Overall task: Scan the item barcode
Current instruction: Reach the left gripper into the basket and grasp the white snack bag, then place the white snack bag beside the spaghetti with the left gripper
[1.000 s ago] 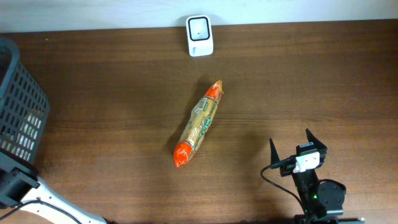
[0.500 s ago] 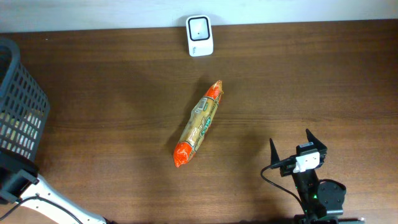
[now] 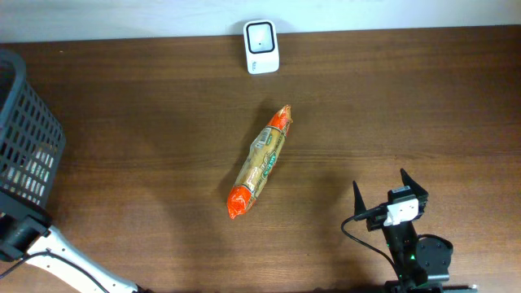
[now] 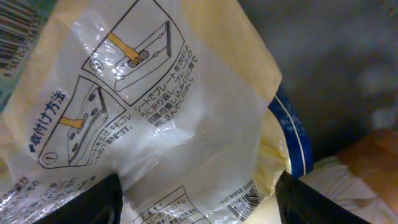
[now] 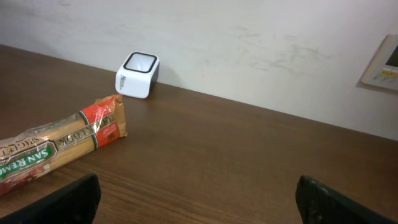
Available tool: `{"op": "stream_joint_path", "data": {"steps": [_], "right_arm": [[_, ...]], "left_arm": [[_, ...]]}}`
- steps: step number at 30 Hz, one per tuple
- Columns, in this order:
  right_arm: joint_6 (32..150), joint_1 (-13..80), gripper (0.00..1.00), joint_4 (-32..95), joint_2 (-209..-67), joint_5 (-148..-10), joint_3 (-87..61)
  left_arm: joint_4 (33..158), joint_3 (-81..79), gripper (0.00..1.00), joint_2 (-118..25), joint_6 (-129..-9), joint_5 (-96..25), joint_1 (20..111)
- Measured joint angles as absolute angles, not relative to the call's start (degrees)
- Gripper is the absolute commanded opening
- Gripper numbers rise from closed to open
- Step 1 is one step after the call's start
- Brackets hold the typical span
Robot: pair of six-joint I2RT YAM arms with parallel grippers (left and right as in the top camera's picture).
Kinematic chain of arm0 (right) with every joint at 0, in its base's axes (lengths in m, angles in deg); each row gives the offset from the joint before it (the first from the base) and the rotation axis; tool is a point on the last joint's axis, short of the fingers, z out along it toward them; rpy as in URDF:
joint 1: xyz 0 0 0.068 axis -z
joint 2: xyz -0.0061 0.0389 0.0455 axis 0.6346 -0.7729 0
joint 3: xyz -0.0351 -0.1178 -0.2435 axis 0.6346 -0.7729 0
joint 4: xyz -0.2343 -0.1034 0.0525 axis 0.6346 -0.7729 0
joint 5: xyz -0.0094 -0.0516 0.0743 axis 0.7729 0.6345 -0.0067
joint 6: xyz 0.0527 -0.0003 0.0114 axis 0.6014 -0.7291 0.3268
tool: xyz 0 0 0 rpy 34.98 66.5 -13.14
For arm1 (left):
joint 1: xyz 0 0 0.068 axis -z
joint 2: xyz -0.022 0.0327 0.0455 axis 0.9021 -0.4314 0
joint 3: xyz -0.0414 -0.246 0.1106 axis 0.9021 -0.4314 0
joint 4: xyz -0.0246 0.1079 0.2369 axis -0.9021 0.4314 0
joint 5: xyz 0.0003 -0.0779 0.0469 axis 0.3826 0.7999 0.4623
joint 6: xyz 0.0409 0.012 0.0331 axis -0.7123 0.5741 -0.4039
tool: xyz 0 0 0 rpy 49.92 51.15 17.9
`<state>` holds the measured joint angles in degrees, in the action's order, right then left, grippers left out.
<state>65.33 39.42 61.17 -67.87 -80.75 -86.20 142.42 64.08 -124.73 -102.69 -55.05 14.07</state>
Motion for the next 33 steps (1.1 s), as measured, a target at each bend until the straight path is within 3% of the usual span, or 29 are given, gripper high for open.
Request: {"op": "stream_joint_path", "data": {"steps": [1, 6, 11, 17, 20, 25, 28, 33], "right_arm": [[65.3, 39.4, 0.99, 61.2, -67.9, -80.8, -86.2], [65.3, 39.4, 0.99, 61.2, -67.9, -80.8, -86.2], [65.3, 39.4, 0.99, 61.2, -67.9, -80.8, -86.2], [65.4, 39.4, 0.98, 61.2, -67.9, -80.8, -86.2], [65.3, 39.4, 0.99, 61.2, -67.9, -80.8, -86.2], [65.4, 39.4, 0.99, 61.2, -67.9, -80.8, -86.2], [65.3, 39.4, 0.98, 61.2, -67.9, -80.8, -86.2], [65.3, 39.4, 0.98, 61.2, -67.9, -80.8, -86.2]], "left_arm": [[142.3, 64.1, 0.00, -124.7, -102.9, -55.8, 14.1], [143.3, 64.7, 0.00, -124.9, -103.5, -56.7, 14.1], [144.0, 71.6, 0.00, -123.2, -95.1, -56.7, 14.3], [139.6, 84.6, 0.00, -100.4, -87.3, -56.7, 20.1], [138.8, 85.1, 0.00, -93.6, -85.6, -56.0, 27.3], [153.0, 84.9, 0.00, -87.4, -85.2, -54.8, 49.8], [158.1, 80.7, 0.00, -90.8, -84.0, -54.9, 60.5], [151.8, 60.1, 0.00, -100.7, -80.0, -55.4, 74.0]]}}
